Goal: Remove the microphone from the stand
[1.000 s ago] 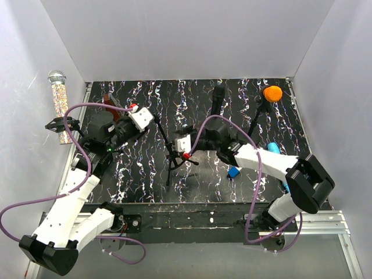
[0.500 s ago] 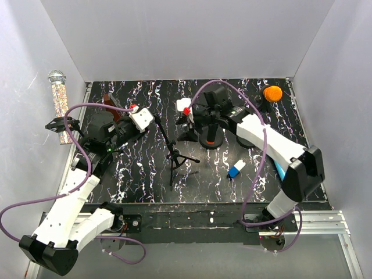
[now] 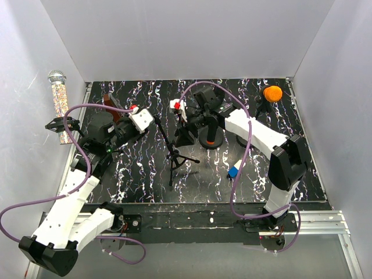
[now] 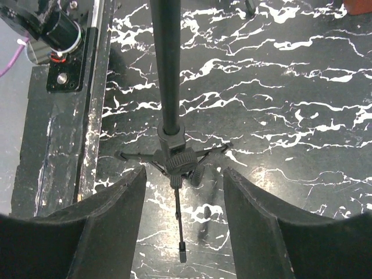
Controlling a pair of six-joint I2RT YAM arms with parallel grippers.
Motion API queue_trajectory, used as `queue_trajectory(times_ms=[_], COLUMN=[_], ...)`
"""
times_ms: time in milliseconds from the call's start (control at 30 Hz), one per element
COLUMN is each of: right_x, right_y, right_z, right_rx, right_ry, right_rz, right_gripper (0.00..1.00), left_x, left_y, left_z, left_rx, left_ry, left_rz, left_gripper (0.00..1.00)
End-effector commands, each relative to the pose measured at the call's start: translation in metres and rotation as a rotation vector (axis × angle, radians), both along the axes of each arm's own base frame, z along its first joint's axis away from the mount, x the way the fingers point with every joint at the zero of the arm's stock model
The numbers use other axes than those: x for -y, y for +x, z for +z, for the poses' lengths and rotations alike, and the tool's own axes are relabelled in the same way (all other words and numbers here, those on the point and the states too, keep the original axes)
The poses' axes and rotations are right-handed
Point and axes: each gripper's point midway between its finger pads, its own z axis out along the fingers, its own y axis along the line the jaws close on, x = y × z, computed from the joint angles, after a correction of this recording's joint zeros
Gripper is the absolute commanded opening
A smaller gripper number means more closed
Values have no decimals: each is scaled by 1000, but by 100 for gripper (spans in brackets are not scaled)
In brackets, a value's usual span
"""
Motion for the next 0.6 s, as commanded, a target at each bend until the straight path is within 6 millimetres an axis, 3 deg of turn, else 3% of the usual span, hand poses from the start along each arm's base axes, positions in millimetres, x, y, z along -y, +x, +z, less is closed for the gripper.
queue_trajectory(times_ms=[0,567], right_x=[-6,6], right_y=[5,23], right_z=[22,-45], right_rx=[1,39], right_ry=[38,-129], right_rz=[-3,-80], right_gripper=[62,56], left_x=[6,5], left_y=[-15,-16], left_z=[-10,-11], left_rx=[-69,-67], left_ry=[-11,-4], left_rz=[-44,-46], left_gripper=[0,0])
